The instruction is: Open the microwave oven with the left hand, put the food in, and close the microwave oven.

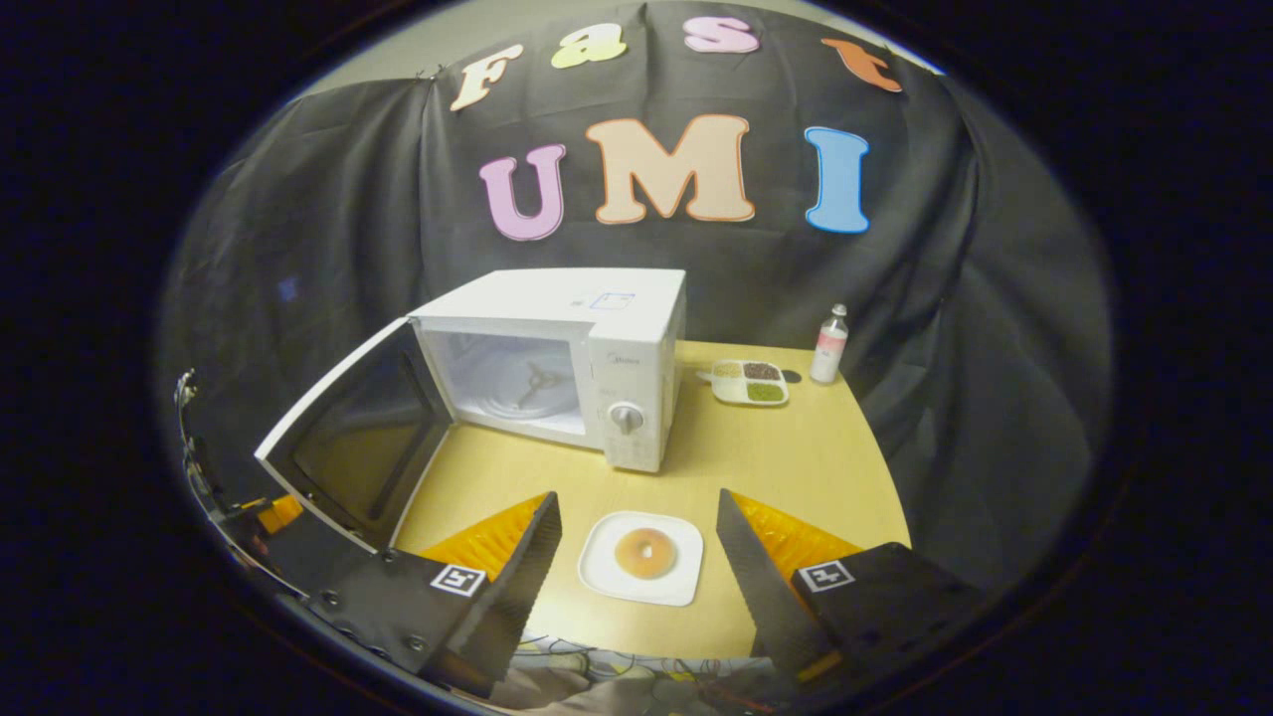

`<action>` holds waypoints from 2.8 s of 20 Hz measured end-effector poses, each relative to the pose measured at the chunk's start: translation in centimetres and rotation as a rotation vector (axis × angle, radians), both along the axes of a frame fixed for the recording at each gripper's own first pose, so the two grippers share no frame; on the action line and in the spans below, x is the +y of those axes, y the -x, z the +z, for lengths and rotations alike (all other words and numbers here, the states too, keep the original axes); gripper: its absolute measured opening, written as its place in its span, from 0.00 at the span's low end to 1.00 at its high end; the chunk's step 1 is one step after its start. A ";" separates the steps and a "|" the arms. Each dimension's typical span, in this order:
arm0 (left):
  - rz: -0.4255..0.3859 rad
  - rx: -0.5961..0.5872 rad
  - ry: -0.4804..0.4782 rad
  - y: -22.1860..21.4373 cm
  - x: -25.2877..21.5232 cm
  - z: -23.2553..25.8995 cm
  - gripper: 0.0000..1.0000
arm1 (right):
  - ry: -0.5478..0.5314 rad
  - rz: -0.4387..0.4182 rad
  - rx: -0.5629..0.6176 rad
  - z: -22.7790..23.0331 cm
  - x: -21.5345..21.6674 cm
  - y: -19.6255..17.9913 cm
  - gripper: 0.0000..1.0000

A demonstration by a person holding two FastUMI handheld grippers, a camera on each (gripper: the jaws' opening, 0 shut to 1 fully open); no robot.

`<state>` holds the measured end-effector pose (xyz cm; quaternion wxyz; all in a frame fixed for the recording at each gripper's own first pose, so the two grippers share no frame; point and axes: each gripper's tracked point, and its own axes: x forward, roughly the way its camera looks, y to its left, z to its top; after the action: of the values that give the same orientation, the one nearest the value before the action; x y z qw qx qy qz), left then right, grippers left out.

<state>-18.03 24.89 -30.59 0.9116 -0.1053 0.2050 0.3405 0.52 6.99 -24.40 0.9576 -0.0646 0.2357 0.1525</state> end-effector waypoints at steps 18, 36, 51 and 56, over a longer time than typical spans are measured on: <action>0.214 -0.253 -0.207 3.4 -2.2 15.6 0.97 | 0.157 0.195 0.435 -17.4 -0.2 -3.6 0.92; -0.040 -0.265 -0.197 -6.4 3.0 17.7 0.96 | 0.186 -0.103 0.513 -22.7 1.1 -5.6 0.77; -0.358 -0.187 -0.147 -11.6 4.1 15.0 0.94 | -0.120 -0.123 0.398 -18.0 16.2 -1.6 0.77; -0.373 -0.157 -0.105 -11.5 5.3 13.3 0.97 | -0.248 -0.087 0.380 -17.6 23.2 -2.9 0.77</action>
<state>-6.49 30.22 -17.30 0.9762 -0.0440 0.1311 0.1668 3.39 30.21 -42.05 0.9023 0.0938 0.3938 0.1485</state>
